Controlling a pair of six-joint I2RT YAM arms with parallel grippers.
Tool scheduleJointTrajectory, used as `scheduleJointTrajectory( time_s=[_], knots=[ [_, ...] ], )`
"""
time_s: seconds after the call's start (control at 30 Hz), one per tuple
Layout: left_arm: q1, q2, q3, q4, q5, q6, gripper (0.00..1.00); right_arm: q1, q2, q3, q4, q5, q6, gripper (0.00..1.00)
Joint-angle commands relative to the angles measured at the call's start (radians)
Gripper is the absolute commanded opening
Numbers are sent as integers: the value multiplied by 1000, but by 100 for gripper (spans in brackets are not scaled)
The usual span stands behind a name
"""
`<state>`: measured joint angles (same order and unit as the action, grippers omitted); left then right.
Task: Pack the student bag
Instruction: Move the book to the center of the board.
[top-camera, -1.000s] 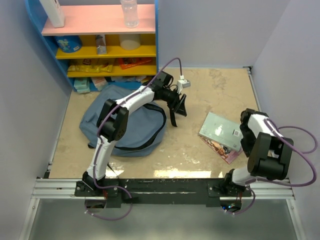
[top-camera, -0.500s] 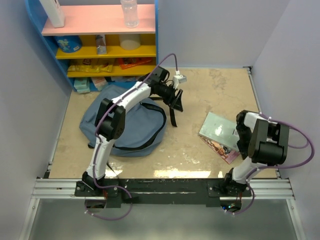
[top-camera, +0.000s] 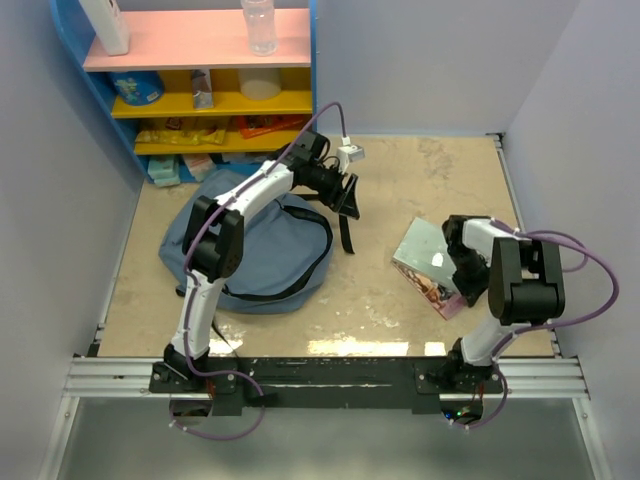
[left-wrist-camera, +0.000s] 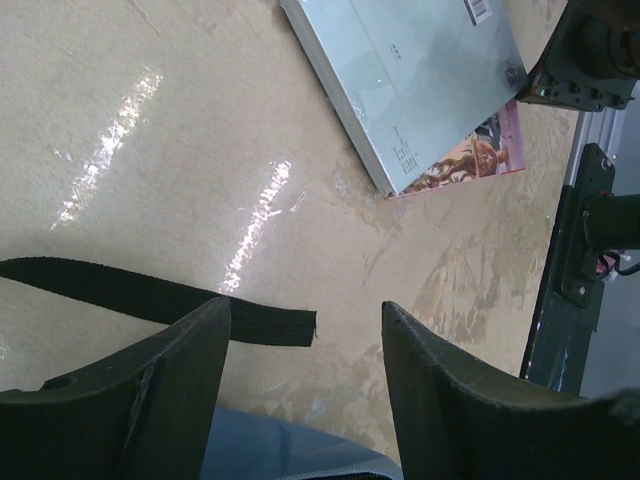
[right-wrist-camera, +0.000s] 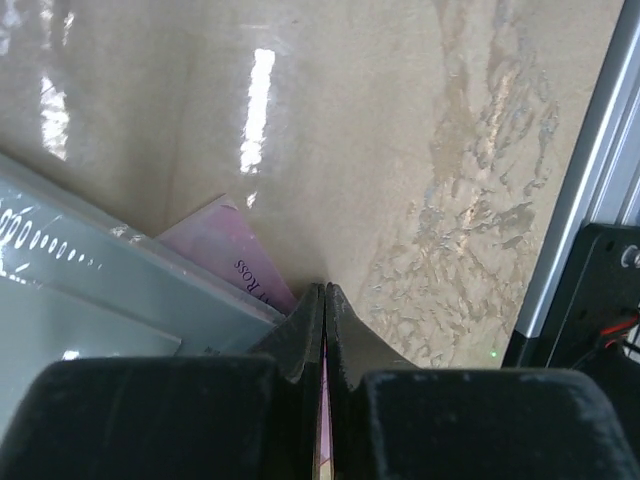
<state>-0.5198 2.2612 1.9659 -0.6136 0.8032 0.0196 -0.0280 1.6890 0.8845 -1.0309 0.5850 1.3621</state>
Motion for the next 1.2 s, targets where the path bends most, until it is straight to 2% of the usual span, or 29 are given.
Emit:
scheduleJointTrajectory(
  time_s=[0.0, 0.27, 0.43, 0.53, 0.63, 0.8, 0.9, 1.0, 1.03, 1.07, 1.1, 1.13, 1.17],
  knots=[
    [0, -77, -16, 32, 8, -12, 66, 72, 26, -24, 327, -220, 101, 0],
    [3, -94, -50, 55, 4, -12, 66, 138, -97, -87, 581, -255, 36, 0],
    [6, -97, -68, 69, 5, -12, 67, 169, -60, -73, 712, -321, -23, 0],
    [10, -101, -71, 69, 4, -13, 67, 224, 26, -6, 677, -358, -41, 0],
    [12, -106, -73, 71, -1, -12, 67, 276, 29, 2, 683, -393, -57, 0],
    [14, -100, -82, 89, -12, -41, 68, 289, -77, -45, 655, -439, -135, 0],
    [14, -85, -78, 106, -22, -50, 69, 289, -167, -7, 568, -345, -245, 0],
    [12, -57, -58, 124, -30, -69, 71, 287, -278, -6, 656, -298, -369, 0],
    [14, -48, -52, 136, -33, -75, 72, 274, -288, 8, 695, -284, -394, 2],
    [12, -25, -30, 143, -38, -89, 72, 261, -273, 25, 700, -289, -438, 15],
    [12, -16, -18, 146, -39, -93, 73, 244, -253, 72, 700, -297, -458, 23],
    [10, -3, -3, 150, -41, -99, 74, 212, -224, 99, 701, -318, -483, 42],
    [6, 18, 17, 158, -48, -115, 76, 191, -197, 125, 697, -332, -536, 50]
  ],
)
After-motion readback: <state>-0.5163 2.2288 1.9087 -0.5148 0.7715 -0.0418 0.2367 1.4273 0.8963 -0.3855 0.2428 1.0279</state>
